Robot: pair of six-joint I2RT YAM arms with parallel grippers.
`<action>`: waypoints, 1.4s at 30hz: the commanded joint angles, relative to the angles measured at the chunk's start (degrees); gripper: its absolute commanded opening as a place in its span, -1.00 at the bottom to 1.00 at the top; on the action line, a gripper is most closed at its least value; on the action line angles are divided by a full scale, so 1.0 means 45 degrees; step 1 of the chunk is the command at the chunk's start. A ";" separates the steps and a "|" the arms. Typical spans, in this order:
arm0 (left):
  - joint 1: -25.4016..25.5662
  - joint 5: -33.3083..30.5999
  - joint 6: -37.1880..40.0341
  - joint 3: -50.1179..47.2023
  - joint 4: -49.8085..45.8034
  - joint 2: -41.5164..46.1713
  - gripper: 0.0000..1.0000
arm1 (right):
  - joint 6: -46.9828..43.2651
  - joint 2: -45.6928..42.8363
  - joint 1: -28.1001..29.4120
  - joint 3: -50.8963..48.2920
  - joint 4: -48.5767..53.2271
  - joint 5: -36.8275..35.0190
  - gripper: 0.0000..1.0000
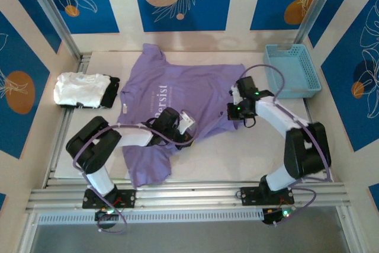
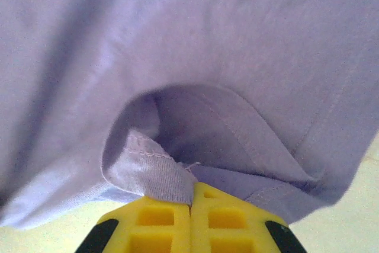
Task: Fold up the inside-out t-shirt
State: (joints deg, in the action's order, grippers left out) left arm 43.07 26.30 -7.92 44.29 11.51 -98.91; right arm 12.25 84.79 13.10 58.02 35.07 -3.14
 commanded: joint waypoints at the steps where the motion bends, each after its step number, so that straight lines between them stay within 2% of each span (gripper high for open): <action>1: -0.0027 -0.0279 -0.1160 0.1506 0.0446 -0.0774 -1.00 | 0.1255 -0.1755 -0.1619 -0.0488 -0.0365 0.2933 -0.98; 2: 0.0011 -0.0135 -0.1299 0.1897 0.0413 -0.0920 -0.96 | 0.1525 -0.2081 -0.2214 -0.0650 -0.0625 0.3559 -1.00; 4: 0.0100 0.0185 -0.1250 0.2132 0.0372 -0.0721 -0.60 | 0.1831 -0.2344 -0.3189 -0.0861 -0.0971 0.4165 -1.00; 7: -0.0026 0.0409 -0.1077 0.1244 0.0279 0.0591 -0.13 | 0.1799 -0.2183 -0.4018 -0.0850 -0.0878 0.4027 -1.00; 8: -0.0215 0.0376 -0.1171 0.0713 0.0197 0.1176 -0.01 | 0.1760 -0.2141 -0.4196 -0.0934 -0.0947 0.3979 -1.00; 10: -0.0800 0.0231 -0.1779 -0.0288 -0.0017 0.2214 0.10 | 0.1731 -0.2115 -0.4373 -0.1160 -0.1172 0.4027 -1.00; 14: -0.2514 -0.1497 -0.3415 -0.1555 -0.1292 0.3422 0.20 | 0.1753 -0.2076 -0.4289 -0.1512 -0.1557 0.4045 -1.00; 17: -0.3656 -0.1849 -0.4184 -0.1368 -0.1486 0.2940 0.22 | 0.1808 -0.2038 -0.4257 -0.1740 -0.1804 0.4037 -1.00; 19: -0.4023 -0.1848 -0.4341 -0.0866 -0.1354 0.2166 0.23 | 0.1828 -0.2014 -0.4257 -0.1780 -0.1899 0.3990 -1.00; 27: -0.4258 -0.1564 -0.4156 0.2836 -0.2592 -0.1740 0.23 | 0.1847 -0.1905 -0.4443 -0.1379 -0.1930 0.3203 -1.00; 35: -0.4239 -0.1219 -0.3884 0.8255 -0.4646 -0.4867 0.22 | 0.1892 -0.1373 -0.4517 -0.0477 -0.2003 0.2279 -1.00; 37: -0.4239 -0.1396 -0.3634 0.8662 -0.4942 -0.4480 0.23 | 0.1871 -0.1356 -0.4516 -0.0292 -0.1898 0.2283 -1.00; 39: -0.4232 -0.1806 -0.3367 0.8041 -0.5003 -0.3372 0.25 | 0.1824 -0.1493 -0.4416 -0.0339 -0.1856 0.2299 -1.00; 42: -0.4115 -0.2957 -0.3227 0.5319 -0.4632 -0.0716 0.27 | 0.1732 -0.1881 -0.4251 -0.0695 -0.1855 0.2221 -1.00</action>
State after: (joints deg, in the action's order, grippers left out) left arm 24.25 17.41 -24.62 74.96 -6.68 -112.27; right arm 20.16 78.41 -6.59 55.16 26.37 7.46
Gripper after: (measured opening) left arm 0.632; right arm 0.059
